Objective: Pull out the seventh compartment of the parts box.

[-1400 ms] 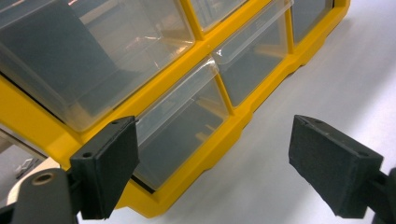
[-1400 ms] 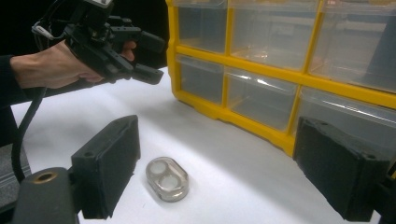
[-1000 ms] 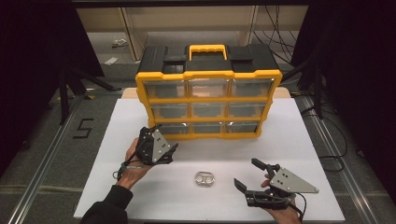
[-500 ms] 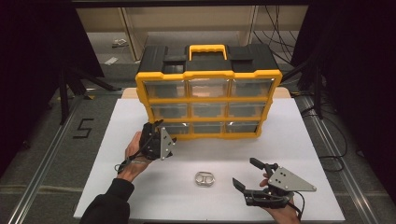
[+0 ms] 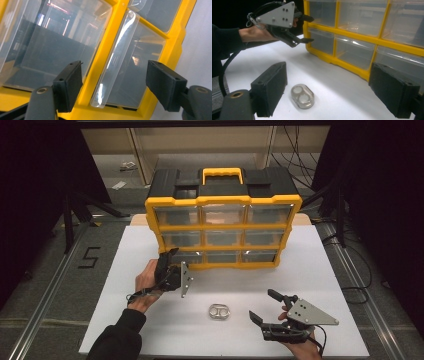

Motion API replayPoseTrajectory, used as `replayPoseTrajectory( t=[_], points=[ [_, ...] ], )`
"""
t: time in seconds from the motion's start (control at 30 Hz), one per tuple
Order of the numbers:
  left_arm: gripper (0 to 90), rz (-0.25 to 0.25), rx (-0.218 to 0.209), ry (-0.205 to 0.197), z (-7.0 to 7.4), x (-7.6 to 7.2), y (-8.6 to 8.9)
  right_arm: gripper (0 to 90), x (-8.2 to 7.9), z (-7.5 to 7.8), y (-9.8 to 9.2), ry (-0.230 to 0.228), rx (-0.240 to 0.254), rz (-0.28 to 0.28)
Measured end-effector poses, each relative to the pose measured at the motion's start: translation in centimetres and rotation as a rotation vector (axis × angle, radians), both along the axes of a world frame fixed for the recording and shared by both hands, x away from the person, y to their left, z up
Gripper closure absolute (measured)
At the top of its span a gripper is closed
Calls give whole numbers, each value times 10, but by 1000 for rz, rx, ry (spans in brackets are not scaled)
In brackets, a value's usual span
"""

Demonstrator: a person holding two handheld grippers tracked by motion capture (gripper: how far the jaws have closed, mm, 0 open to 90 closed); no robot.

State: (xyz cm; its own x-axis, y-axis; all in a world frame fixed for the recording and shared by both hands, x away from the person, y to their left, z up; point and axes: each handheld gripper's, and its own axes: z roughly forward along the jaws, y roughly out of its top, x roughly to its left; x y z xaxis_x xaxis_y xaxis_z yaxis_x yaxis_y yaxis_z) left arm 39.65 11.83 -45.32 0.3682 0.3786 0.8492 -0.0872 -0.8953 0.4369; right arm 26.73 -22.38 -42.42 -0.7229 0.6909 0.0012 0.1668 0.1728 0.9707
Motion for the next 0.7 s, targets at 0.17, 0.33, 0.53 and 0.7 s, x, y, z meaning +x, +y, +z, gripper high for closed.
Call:
replayPoseTrajectory(
  t=[0.17, 0.33, 0.53, 0.7],
  points=[
    [324, 3, 44, -33, -5, 1, -2, 164, 0, 0, 0, 4, -3, 0],
    [360, 10, 89, -69, -7, 1, -5, 164, 0, 0, 0, 5, -3, 1],
    [392, 21, 103, -87, -9, 3, -6, 164, 0, 0, 0, 3, -3, 1],
    [450, 29, 144, -138, -13, 4, -8, 165, 0, 0, 0, 4, -3, 3]
  ],
)
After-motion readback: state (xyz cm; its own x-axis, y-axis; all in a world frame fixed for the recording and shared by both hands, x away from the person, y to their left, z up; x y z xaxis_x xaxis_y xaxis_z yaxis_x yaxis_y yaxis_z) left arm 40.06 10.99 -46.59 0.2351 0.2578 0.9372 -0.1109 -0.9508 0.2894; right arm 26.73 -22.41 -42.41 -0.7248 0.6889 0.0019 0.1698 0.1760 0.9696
